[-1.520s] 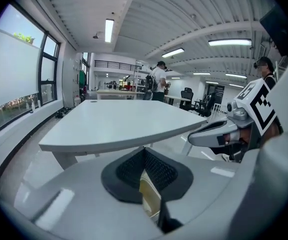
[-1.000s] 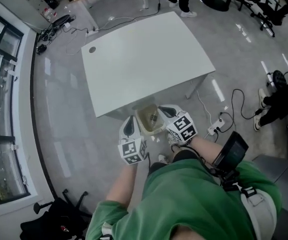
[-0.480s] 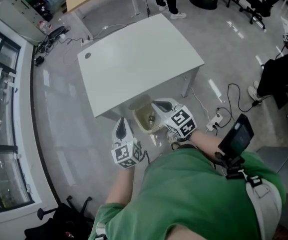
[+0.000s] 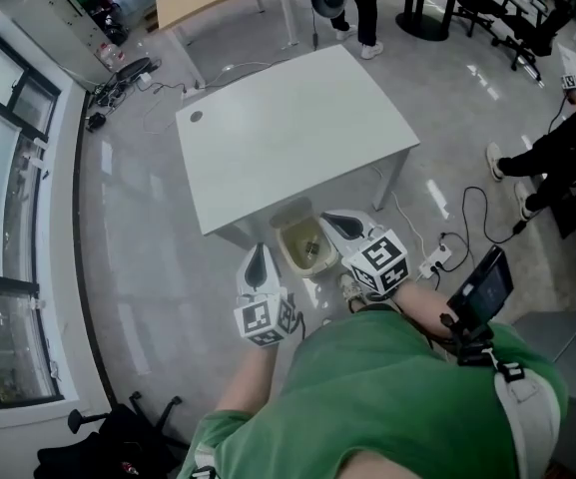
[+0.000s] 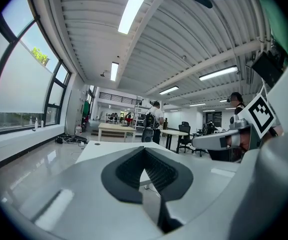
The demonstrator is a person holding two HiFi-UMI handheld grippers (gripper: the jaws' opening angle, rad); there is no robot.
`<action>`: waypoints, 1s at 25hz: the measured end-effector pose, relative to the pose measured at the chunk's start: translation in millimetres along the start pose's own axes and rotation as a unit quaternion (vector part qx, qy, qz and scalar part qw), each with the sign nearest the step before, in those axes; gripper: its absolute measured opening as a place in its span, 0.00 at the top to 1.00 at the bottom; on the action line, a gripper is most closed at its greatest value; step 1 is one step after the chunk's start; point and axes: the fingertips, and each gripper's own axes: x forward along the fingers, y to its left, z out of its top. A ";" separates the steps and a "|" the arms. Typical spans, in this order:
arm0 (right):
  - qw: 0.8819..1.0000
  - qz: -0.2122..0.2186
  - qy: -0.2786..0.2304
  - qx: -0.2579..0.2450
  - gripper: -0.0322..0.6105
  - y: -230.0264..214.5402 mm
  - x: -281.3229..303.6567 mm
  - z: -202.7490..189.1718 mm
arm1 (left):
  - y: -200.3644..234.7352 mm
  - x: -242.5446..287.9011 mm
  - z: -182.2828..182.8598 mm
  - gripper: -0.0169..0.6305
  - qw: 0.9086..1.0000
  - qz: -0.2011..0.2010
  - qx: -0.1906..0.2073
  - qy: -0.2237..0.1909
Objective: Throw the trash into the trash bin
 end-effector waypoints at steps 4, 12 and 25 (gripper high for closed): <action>1.000 -0.010 0.005 0.004 0.95 13.4 -14.9 -8.0 | -2.5 -13.2 -4.0 0.97 1.000 -0.008 -0.014 0.000; 1.000 -0.016 0.015 0.011 0.95 30.9 -42.5 -25.1 | -19.6 -33.7 -2.0 0.97 1.000 -0.021 -0.015 -0.007; 1.000 0.002 0.001 -0.016 0.95 22.1 -67.2 -10.6 | -53.6 -41.0 14.9 0.97 0.999 -0.014 -0.003 -0.031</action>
